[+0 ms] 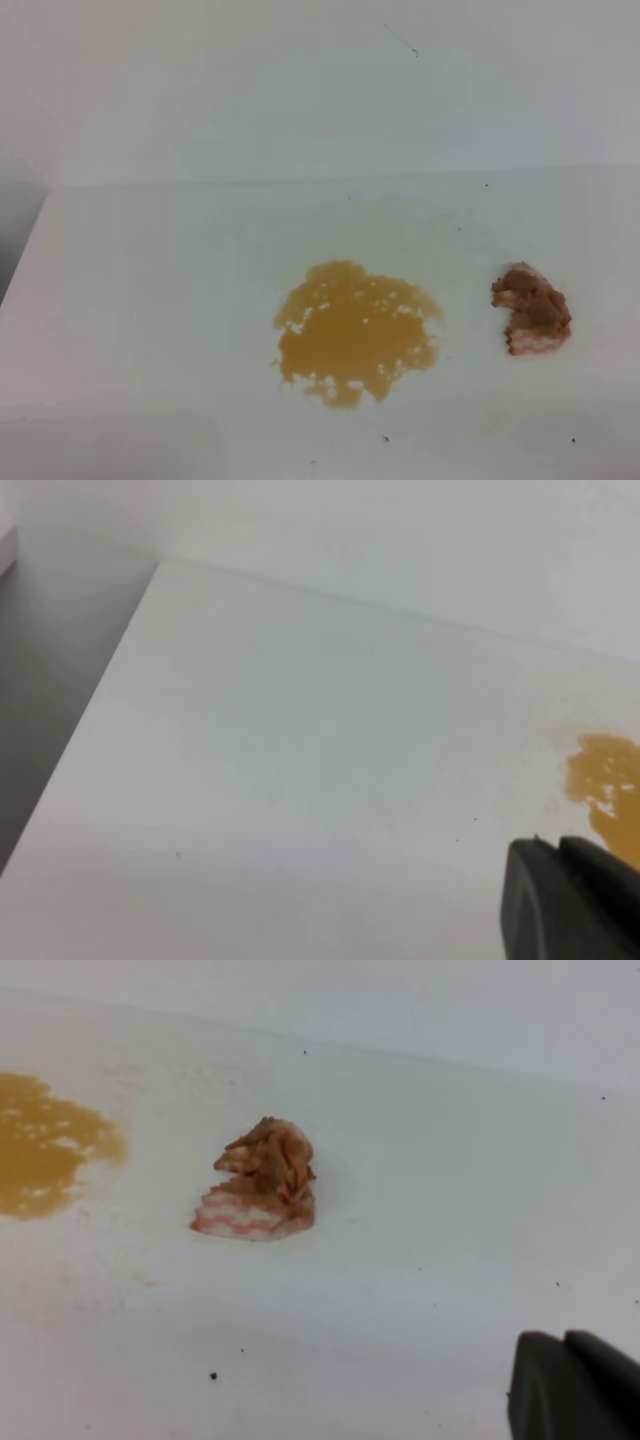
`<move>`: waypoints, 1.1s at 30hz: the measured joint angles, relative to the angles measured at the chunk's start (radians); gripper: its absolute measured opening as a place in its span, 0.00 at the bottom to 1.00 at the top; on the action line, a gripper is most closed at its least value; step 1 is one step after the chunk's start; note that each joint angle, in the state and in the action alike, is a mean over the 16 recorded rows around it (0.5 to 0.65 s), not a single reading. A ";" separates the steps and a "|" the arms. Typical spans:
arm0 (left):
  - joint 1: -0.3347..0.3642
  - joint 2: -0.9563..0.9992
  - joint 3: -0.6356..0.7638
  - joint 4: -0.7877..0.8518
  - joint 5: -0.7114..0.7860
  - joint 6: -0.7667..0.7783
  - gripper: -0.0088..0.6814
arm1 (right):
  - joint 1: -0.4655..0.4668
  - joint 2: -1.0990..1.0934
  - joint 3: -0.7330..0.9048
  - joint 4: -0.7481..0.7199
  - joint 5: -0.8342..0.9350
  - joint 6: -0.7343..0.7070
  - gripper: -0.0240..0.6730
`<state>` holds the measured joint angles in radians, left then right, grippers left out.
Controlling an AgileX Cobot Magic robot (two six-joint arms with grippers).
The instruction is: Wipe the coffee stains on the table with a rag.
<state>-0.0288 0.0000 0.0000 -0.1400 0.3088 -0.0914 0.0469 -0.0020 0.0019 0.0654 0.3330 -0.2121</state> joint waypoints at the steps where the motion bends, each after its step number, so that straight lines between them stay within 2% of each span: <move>1: 0.000 0.000 0.000 0.000 0.000 0.000 0.01 | 0.000 0.000 0.000 0.000 -0.002 0.000 0.03; 11: 0.000 0.000 0.000 0.000 0.000 0.000 0.01 | 0.000 0.000 -0.002 0.043 -0.107 0.007 0.03; 26: 0.000 0.000 0.000 0.000 0.000 0.000 0.01 | 0.000 0.000 -0.002 0.449 -0.490 0.130 0.03; 33: 0.000 0.000 0.000 0.000 0.000 0.000 0.01 | 0.000 0.000 -0.002 0.493 -0.630 0.080 0.03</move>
<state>-0.0288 0.0000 0.0000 -0.1400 0.3088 -0.0914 0.0469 -0.0020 -0.0001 0.5588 -0.2970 -0.1325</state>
